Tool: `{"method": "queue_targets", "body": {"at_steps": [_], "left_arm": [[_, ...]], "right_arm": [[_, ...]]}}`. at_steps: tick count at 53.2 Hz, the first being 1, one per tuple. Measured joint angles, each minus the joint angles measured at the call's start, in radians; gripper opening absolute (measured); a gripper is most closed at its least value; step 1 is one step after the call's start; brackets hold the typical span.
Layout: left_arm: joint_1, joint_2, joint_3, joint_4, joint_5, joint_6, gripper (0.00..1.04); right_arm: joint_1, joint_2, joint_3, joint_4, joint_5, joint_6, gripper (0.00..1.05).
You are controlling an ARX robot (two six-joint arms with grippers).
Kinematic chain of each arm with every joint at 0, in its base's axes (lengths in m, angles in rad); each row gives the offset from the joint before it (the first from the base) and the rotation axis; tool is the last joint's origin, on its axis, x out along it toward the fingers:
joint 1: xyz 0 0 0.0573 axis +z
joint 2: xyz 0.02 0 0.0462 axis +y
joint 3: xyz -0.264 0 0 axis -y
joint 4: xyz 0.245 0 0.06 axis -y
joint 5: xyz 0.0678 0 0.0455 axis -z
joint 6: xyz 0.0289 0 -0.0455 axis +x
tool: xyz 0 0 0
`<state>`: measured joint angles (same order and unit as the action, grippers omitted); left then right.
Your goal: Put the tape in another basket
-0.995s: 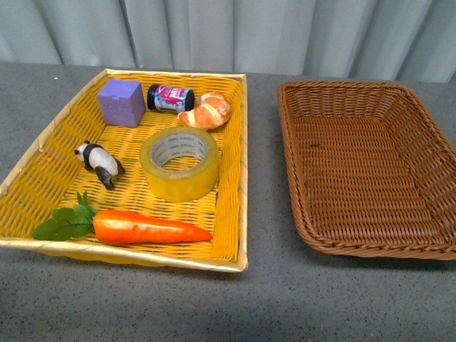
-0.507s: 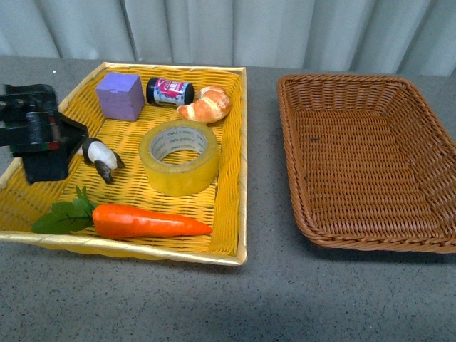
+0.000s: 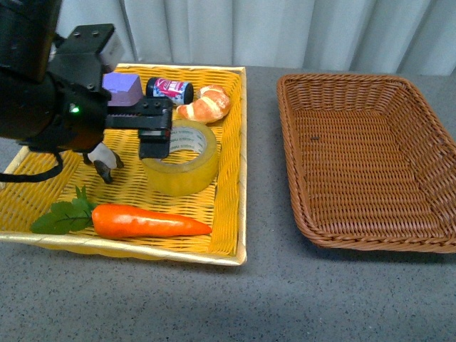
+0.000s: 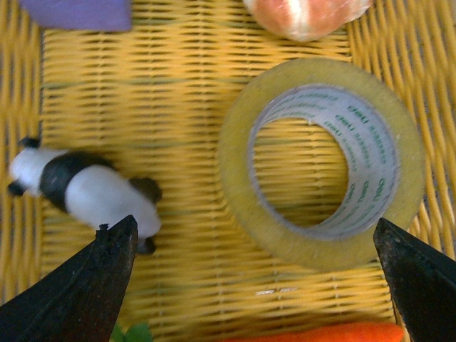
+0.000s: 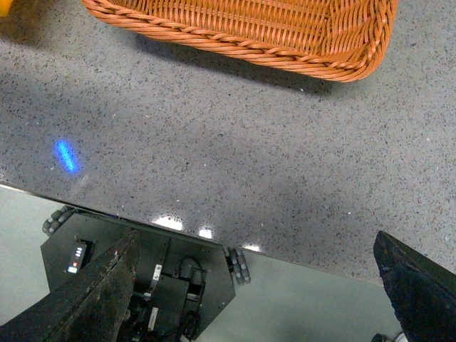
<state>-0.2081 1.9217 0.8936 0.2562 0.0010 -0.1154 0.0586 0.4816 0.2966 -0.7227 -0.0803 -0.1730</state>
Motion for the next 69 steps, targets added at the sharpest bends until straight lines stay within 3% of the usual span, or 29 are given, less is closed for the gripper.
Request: {"method": "queue_targets", "body": {"at_steps": [17,48,60,69], "left_arm": [[-0.016,0.144,0.145,-0.032,-0.008,0.054,0.98],[0.029,0.231,0.207,-0.035,-0.034,0.065,0.98],[0.021,0.237,0.207,-0.035,-0.057,0.044,0.56],[0.019,0.236,0.207,-0.021,-0.045,0.025,0.33]], "right_arm": [[0.0,0.0,0.0,0.0,0.0,0.0,0.96],[0.0,0.0,0.0,0.0,0.0,0.0,0.96],[0.0,0.0,0.0,0.0,0.0,0.0,0.96],[0.0,0.0,0.0,0.0,0.0,0.0,0.96]]}}
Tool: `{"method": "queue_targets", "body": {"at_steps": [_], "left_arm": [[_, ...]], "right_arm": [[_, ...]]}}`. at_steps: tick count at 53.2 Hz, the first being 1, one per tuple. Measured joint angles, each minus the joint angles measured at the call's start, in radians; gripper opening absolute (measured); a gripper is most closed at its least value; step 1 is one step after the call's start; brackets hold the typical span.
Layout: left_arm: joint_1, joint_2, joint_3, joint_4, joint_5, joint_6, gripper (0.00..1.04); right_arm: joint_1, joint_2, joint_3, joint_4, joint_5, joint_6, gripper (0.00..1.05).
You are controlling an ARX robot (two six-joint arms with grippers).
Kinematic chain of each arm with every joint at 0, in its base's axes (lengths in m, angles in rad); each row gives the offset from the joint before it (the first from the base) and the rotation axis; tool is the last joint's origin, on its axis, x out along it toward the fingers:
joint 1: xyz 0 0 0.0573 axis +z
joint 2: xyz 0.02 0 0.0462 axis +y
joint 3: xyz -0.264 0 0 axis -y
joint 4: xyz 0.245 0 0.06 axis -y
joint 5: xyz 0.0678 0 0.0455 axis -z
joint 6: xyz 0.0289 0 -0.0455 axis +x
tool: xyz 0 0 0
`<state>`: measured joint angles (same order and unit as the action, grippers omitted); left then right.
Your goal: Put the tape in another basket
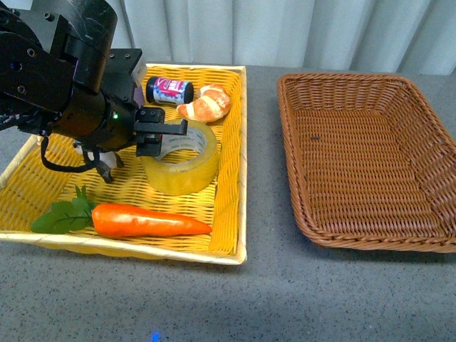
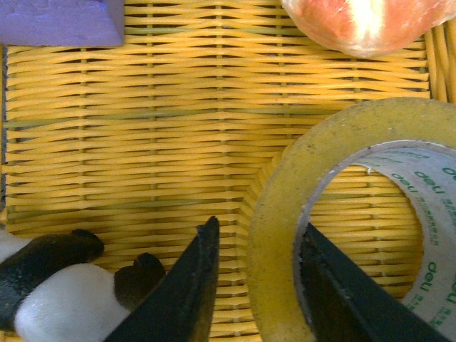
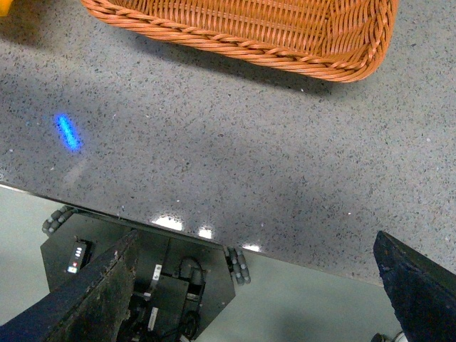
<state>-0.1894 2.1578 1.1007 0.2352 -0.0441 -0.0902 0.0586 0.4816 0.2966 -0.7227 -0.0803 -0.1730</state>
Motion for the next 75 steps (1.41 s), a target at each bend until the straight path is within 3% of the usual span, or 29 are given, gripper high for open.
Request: {"method": "queue_targets", "body": {"at_steps": [4,9,21,33,41,75], "left_arm": [[-0.003,-0.001,0.0,0.002,-0.001,-0.002,0.21],[-0.006,-0.005,0.0,0.002,-0.005,0.0,0.17],[-0.015,-0.048,-0.026,0.043,0.035,0.057,0.16],[-0.03,-0.16,-0.034,0.093,0.22,0.264,0.16],[-0.069,-0.174,0.003,0.035,0.329,0.444,0.16],[-0.17,-0.136,0.242,-0.132,0.478,0.776,0.16]], "right_arm": [[0.0,0.0,0.0,0.0,0.0,0.0,0.96],[0.0,0.0,0.0,0.0,0.0,0.0,0.96],[0.0,0.0,0.0,0.0,0.0,0.0,0.96],[0.0,0.0,0.0,0.0,0.0,0.0,0.96],[0.0,0.0,0.0,0.0,0.0,0.0,0.96],[0.0,0.0,0.0,0.0,0.0,0.0,0.96]]}}
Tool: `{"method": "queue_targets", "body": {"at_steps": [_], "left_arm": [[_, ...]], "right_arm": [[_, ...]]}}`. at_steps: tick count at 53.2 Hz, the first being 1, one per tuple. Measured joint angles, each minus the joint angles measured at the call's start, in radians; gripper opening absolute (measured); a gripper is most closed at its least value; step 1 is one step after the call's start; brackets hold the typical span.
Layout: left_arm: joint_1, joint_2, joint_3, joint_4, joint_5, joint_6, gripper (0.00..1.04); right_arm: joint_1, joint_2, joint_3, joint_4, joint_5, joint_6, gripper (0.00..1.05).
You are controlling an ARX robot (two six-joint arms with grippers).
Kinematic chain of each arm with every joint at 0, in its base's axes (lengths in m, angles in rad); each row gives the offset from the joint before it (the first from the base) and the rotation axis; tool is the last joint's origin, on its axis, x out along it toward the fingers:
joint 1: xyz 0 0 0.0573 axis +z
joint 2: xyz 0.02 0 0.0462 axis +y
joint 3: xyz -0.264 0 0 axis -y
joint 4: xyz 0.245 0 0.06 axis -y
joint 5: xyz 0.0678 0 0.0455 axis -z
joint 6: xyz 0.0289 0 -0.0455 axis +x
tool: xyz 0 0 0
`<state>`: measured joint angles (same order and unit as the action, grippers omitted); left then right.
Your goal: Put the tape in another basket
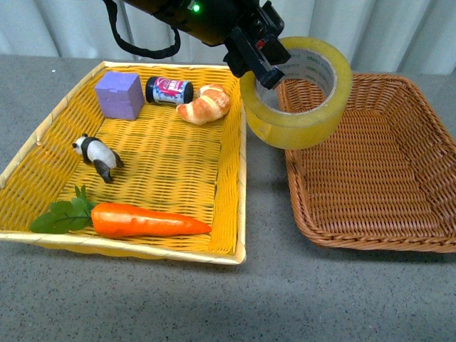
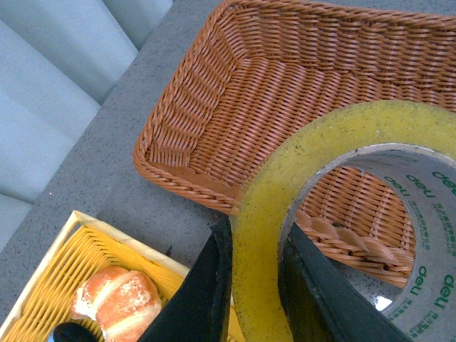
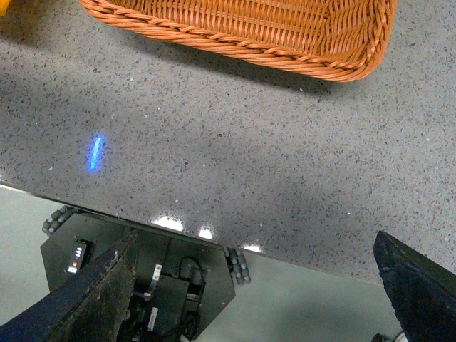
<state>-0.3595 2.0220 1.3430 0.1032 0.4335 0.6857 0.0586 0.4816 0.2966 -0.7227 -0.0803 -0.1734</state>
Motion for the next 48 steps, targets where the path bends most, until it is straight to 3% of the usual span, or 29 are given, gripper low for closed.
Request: {"method": "queue_targets", "body": {"at_steps": [11,18,22,26,30,41,48], "left_arm": [[0.0,0.0,0.004,-0.008,0.005,0.037,0.16],[0.0,0.0,0.005,-0.008,0.006,0.044,0.16],[0.006,0.0,0.005,-0.009,-0.002,0.047,0.16],[0.003,-0.001,0.007,-0.009,0.005,0.048,0.16],[-0.001,0.0,0.007,-0.01,0.005,0.048,0.16],[0.003,0.0,0.007,-0.01,0.004,0.048,0.16],[0.003,0.0,0.007,-0.01,0.005,0.048,0.16]], "right_arm": [[0.002,-0.006,-0.002,0.007,0.008,-0.003,0.96],[0.034,-0.228,-0.14,0.335,0.128,-0.044,0.96],[0.019,-0.252,-0.132,0.497,0.069,-0.08,0.96],[-0.041,-0.024,-0.063,0.701,-0.02,-0.113,0.96],[-0.08,0.195,0.025,0.811,-0.07,-0.114,0.96],[-0.1,0.548,0.225,0.86,-0.164,-0.081,0.96],[-0.051,0.742,0.355,0.858,-0.211,-0.047,0.96]]}}
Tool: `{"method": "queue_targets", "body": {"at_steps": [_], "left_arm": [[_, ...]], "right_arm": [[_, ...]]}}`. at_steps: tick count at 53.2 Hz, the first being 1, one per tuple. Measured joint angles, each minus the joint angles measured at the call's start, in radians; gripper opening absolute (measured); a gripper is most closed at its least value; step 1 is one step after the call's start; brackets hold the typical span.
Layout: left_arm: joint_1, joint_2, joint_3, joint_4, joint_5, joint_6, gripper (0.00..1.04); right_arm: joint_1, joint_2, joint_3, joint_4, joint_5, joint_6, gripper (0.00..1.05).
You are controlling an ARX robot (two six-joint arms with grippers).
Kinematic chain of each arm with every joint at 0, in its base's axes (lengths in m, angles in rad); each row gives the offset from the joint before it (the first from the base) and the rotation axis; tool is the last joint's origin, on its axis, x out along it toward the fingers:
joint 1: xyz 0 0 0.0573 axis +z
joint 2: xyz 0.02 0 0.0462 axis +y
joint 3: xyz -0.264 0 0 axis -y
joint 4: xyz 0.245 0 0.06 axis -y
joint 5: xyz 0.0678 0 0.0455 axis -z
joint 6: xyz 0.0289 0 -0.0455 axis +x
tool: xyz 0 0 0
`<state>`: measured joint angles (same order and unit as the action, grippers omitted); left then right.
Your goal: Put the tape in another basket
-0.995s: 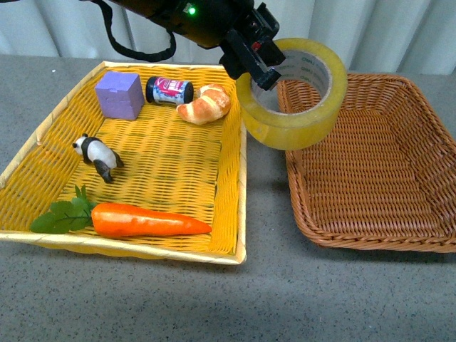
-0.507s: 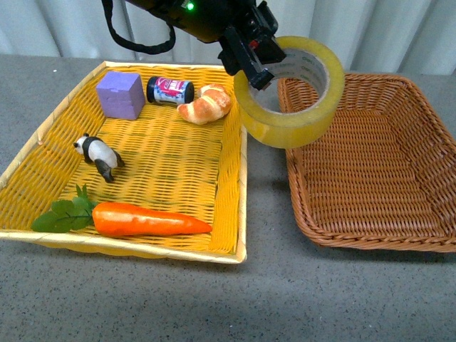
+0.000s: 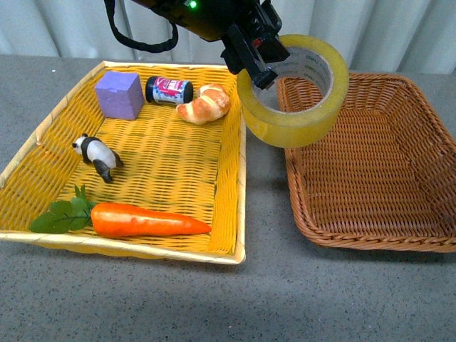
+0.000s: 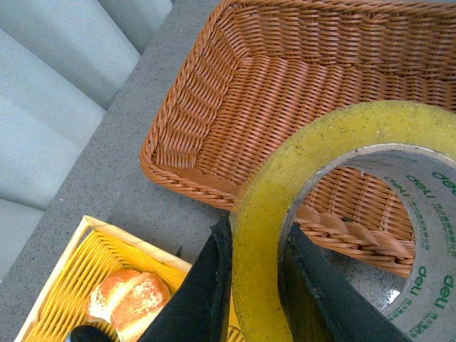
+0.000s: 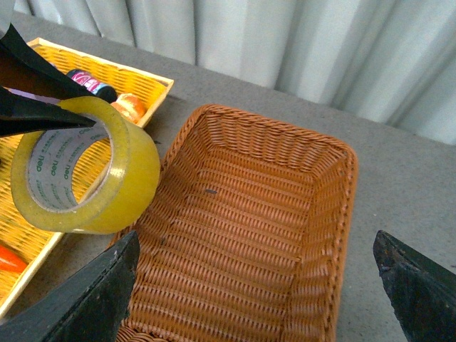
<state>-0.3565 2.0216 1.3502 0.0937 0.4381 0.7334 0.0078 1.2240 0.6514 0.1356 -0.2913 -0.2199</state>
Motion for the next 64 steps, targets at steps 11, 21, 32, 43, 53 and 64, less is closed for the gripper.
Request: {"method": "queue_targets", "body": {"at_steps": [11,21,32,43,53,64], "left_arm": [[-0.001,0.0,0.0,0.0,0.0,0.0,0.16],[-0.001,0.0,0.0,0.0,0.0,0.0,0.16],[-0.001,0.0,0.0,0.0,0.0,0.0,0.16],[-0.001,0.0,0.0,0.0,0.0,0.0,0.16],[-0.001,0.0,0.0,0.0,0.0,0.0,0.16],[-0.001,0.0,0.0,0.0,0.0,0.001,0.16]], "right_arm": [[0.107,0.209,0.163,-0.053,0.0,0.014,0.96],[0.177,0.37,0.265,-0.067,0.039,0.001,0.96],[0.211,0.475,0.359,-0.09,0.056,0.005,0.96],[0.234,0.527,0.422,-0.128,0.097,-0.008,0.96],[0.256,0.547,0.451,-0.169,0.117,-0.024,0.8],[0.266,0.569,0.455,-0.204,0.124,-0.005,0.47]]}}
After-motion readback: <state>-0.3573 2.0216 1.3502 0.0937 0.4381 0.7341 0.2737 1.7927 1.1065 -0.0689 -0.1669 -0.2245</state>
